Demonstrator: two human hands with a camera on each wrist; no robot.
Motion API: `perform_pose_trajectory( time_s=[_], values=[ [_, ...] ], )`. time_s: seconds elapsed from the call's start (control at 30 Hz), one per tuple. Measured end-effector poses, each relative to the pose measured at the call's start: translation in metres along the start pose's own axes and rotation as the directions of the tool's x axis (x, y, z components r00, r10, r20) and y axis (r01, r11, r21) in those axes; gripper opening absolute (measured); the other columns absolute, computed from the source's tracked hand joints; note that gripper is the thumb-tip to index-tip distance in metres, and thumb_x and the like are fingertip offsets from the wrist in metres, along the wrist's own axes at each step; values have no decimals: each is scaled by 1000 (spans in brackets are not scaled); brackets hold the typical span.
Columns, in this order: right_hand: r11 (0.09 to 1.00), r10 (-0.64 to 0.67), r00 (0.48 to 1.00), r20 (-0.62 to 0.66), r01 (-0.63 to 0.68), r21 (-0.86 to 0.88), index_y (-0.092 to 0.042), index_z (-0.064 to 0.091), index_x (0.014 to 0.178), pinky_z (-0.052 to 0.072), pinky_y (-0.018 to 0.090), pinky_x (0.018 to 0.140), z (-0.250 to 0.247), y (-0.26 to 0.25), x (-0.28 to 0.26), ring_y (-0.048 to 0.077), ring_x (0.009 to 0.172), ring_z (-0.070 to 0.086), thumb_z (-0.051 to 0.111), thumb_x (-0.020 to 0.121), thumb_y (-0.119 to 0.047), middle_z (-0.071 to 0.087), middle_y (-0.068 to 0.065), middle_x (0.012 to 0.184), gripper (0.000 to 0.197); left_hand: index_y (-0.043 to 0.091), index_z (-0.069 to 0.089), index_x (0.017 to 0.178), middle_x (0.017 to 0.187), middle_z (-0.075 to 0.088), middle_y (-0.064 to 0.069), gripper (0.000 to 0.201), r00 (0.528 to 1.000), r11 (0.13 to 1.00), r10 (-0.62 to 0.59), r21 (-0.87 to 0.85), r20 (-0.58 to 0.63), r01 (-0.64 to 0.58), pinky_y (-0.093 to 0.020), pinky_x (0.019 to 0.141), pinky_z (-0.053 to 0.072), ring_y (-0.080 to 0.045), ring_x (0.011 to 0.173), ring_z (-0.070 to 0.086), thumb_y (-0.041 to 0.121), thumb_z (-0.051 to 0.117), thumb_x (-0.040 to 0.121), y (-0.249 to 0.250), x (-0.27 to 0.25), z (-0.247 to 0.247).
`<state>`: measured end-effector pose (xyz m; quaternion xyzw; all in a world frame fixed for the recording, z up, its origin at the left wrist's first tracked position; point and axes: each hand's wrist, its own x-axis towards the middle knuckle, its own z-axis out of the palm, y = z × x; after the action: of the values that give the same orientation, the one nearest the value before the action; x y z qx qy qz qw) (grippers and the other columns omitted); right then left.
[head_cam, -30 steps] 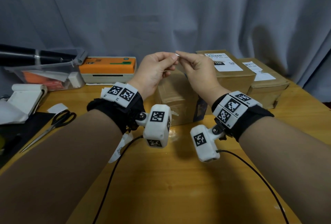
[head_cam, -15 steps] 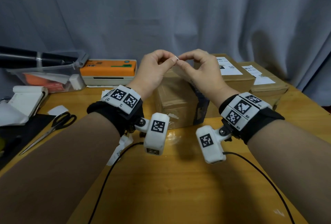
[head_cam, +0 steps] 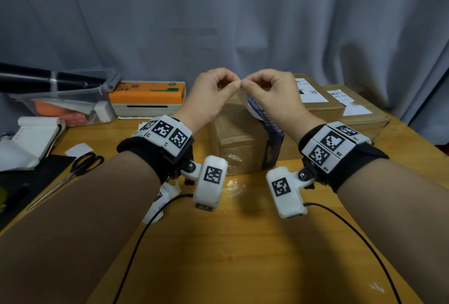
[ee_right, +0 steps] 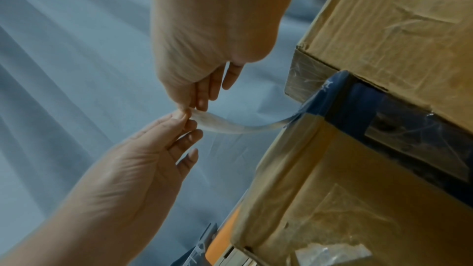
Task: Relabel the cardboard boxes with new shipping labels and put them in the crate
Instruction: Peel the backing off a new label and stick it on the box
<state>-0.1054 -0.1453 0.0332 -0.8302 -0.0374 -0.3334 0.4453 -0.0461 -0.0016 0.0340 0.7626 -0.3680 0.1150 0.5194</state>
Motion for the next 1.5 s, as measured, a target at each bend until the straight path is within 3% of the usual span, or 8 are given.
perform_pose_trajectory(
  time_s=[0.2,0.37,0.5,0.6,1.07,1.2,1.37,1.5],
  values=[
    [994,89,996,30,-90,64,-10,70,81,50,25,70,2,-3,-1,7,71,59,66,85,-18,66,0,75,9,13,63,84,77,58,6,7,998,997,-60,-45,15,60,-18,70,43,-6,74,52,17,60,89,0,-3,2],
    [985,144,989,31,-146,94,-9,69,83,51,27,73,3,-1,-3,10,74,59,63,86,-17,66,3,77,10,11,61,81,81,59,1,7,994,991,-109,-69,27,110,-25,72,44,-10,75,52,9,57,87,-2,-5,3],
    [977,177,984,23,-179,119,-10,69,84,52,31,76,4,0,-4,14,77,61,62,87,-16,67,5,81,9,19,55,71,74,53,12,20,988,984,-149,-95,35,152,-14,66,39,-4,68,47,6,55,87,-4,-7,3],
    [971,201,980,12,-201,131,-13,68,84,53,32,78,5,1,-4,19,82,64,60,88,-16,69,8,85,9,19,54,71,70,51,6,19,985,982,-172,-70,24,173,-20,67,39,-9,68,45,7,55,85,-7,-7,2],
    [979,197,978,-65,-193,72,-9,63,85,51,29,73,7,4,-4,14,79,59,55,90,-15,63,4,83,11,18,51,69,69,50,5,17,970,970,-244,-16,2,244,-28,70,41,-13,71,46,13,52,85,-16,-11,1],
    [977,203,973,-111,-194,84,-9,62,85,50,21,67,10,7,-4,12,80,58,54,91,-15,61,-1,80,12,21,51,67,68,50,6,20,965,965,-261,-30,0,261,-27,70,41,-12,70,47,13,51,85,-19,-13,2],
    [992,111,992,-56,-107,60,-13,62,91,49,19,71,9,5,-7,10,79,59,54,92,-13,62,-5,81,8,19,58,71,71,61,3,22,921,889,-389,-255,18,380,-22,62,44,-12,70,59,11,47,88,-20,-12,1],
    [997,47,998,30,-49,51,-9,68,101,47,19,70,11,-1,-7,5,73,58,54,92,-11,68,4,84,16,16,66,84,77,69,0,28,872,788,-473,-383,124,482,-22,68,49,-12,74,66,31,44,95,-16,-7,-6]
  ],
)
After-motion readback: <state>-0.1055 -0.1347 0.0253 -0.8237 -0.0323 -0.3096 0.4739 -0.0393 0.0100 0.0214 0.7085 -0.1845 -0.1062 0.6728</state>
